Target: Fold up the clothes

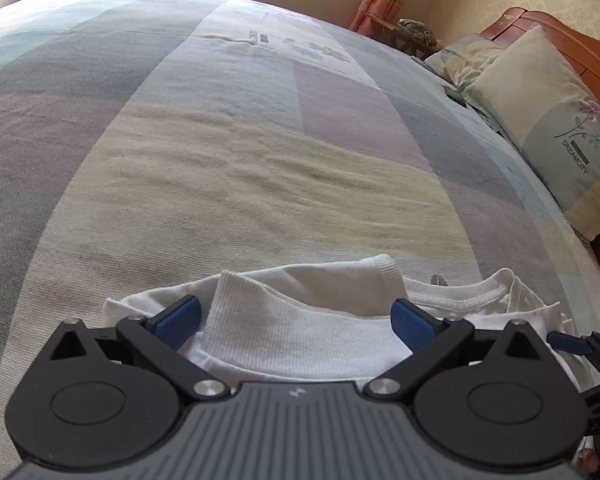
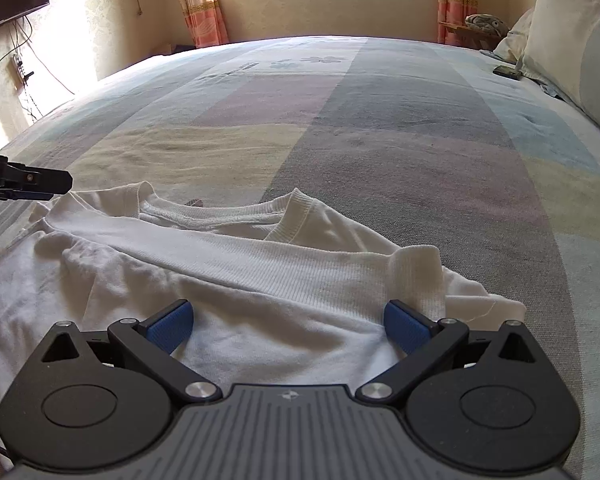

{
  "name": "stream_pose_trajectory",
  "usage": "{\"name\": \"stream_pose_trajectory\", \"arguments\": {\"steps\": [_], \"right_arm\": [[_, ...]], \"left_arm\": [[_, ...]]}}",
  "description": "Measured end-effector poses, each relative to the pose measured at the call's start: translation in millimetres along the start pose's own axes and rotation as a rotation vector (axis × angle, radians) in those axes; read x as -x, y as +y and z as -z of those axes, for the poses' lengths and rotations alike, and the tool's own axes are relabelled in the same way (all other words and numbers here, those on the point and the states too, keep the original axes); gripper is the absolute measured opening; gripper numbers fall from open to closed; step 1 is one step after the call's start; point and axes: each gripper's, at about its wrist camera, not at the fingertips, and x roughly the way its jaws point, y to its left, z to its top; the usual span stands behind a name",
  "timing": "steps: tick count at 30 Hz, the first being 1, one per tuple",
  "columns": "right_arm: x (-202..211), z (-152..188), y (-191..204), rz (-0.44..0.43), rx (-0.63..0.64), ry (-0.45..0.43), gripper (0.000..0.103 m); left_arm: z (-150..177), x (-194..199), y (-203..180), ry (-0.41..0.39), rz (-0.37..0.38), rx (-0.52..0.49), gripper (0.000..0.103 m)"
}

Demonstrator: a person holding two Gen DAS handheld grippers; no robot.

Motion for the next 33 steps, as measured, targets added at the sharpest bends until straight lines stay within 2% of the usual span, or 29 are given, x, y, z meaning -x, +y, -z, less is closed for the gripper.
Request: {"name": "stream_pose_trajectory", "arguments": {"steps": [2, 4, 7, 10, 14, 17, 29, 31, 33], "right_arm": [[-0.3, 0.3, 1.5, 0.005, 0.014, 0.003, 0.103], [-0.2, 0.7, 1.9, 0.007, 0.021, 0.004, 0.103], [-0.8, 1.3, 3.5, 0.014, 0.028, 0.004, 0.103], [-1.3, 1.8, 6.5, 0.029, 0.045, 0.007, 0.103], [-1.4, 1.9, 7.6, 0.036, 0.05, 0.007, 0.103], [-1.0, 3.6, 7.3, 0.034, 0.052, -0.003, 0.103], [-1.0, 10.2, 9.9, 0.048, 0.085, -0.039, 0.103], [-0.9, 10.3, 9.9, 0.048, 0.085, -0.043, 0.103], [-1.0, 11.5, 10.1, 0.05, 0.085, -0.052, 0.103]], "left_arm": [[-2.2, 5.8, -9.1, -0.006, -0.018, -0.019, 0.1], [-3.5, 17.1, -21.1, -0.045, -0.01, -0.057, 0.1], [-7.7, 31.4, -45.0, -0.082, 0.068, -0.134, 0.1], [-10.3, 23.5, -66.9, -0.065, 0.136, -0.21, 0.101], [-9.9, -18.2, -68.7, 0.046, 0.18, -0.172, 0.101], [-7.1, -41.3, -63.2, 0.086, 0.166, -0.138, 0.1], [-15.3, -31.6, -70.9, 0.078, 0.185, -0.105, 0.101], [-15.2, -27.2, -74.5, 0.058, 0.194, -0.125, 0.101], [-8.7, -17.4, -74.2, 0.051, 0.17, -0.142, 0.101]]}}
